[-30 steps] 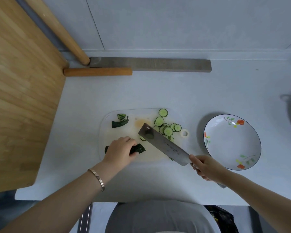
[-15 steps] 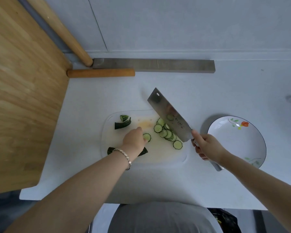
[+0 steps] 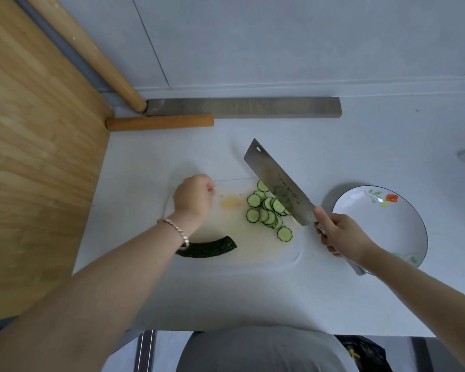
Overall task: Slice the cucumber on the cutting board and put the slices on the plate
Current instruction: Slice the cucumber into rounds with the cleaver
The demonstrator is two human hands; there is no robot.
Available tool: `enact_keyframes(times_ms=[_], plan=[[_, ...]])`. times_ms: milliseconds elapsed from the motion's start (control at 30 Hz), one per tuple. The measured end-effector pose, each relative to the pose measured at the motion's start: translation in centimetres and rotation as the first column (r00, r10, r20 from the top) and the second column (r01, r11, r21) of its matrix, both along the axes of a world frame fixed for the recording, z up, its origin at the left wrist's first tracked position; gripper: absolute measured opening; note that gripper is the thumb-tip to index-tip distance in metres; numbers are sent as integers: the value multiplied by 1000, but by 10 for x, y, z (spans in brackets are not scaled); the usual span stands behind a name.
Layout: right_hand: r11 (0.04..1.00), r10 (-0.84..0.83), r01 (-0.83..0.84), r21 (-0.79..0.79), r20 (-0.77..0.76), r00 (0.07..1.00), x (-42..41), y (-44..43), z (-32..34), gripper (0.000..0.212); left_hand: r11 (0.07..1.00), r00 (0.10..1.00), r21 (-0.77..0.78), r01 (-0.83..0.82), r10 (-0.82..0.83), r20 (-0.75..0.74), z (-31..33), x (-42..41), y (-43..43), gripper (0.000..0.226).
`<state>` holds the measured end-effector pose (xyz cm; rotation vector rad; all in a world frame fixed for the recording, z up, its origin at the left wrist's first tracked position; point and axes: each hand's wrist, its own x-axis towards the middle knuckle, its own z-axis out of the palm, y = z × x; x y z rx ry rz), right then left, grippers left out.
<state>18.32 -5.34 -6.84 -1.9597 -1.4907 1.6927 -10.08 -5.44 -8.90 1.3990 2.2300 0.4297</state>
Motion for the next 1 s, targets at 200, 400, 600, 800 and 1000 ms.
enact_keyframes(times_ms=[200, 400, 600, 800, 1000], plan=[[991, 126, -129, 32, 64, 990, -15, 0, 2, 50, 929, 959, -306, 207, -255, -127, 11, -41, -12, 19], [981, 179, -184, 53, 92, 980, -22, -2, 5, 50, 955, 974, -236, 179, -206, -95, 16, -39, -21, 8], [989, 141, -144, 35, 86, 986, -27, -10, 7, 48, 865, 903, -274, 421, -429, 33, 13, -15, -51, 38], [997, 78, -77, -8, 82, 994, -32, -21, 3, 49, 791, 785, -309, 528, -593, -178, -14, 20, -79, 37], [999, 27, -25, -40, 51, 998, -37, -28, 5, 52, 907, 900, -42, 419, -421, -113, -27, 36, -74, 33]])
